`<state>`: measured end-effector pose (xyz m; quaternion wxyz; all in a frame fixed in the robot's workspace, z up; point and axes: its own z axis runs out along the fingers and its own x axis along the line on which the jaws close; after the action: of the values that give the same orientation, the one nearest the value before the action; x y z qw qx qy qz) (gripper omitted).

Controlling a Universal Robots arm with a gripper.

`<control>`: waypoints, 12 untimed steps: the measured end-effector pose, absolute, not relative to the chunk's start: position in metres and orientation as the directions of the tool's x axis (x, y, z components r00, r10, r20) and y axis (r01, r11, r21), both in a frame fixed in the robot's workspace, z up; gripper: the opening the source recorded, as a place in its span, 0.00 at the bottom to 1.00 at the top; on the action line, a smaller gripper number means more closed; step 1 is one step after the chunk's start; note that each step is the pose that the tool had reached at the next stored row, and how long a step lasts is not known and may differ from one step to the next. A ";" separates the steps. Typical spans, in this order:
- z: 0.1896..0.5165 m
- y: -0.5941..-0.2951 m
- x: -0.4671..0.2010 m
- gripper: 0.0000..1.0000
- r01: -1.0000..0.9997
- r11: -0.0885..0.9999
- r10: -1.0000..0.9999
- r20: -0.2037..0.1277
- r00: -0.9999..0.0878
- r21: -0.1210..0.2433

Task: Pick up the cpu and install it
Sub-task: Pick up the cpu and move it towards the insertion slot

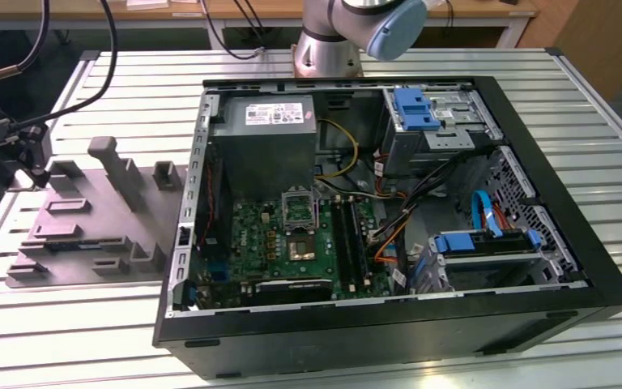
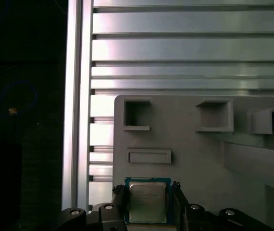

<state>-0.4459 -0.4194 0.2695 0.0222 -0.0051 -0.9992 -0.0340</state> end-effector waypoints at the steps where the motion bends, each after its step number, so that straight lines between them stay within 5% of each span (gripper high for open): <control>1: 0.270 -0.419 -0.446 0.47 0.012 0.998 0.009 0.045 -0.999 0.068; 12: 0.273 -0.419 -0.446 0.47 0.012 0.998 0.009 0.045 -0.999 0.068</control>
<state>-0.4459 -0.4193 0.2732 0.0222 -0.0051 -0.9992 -0.0341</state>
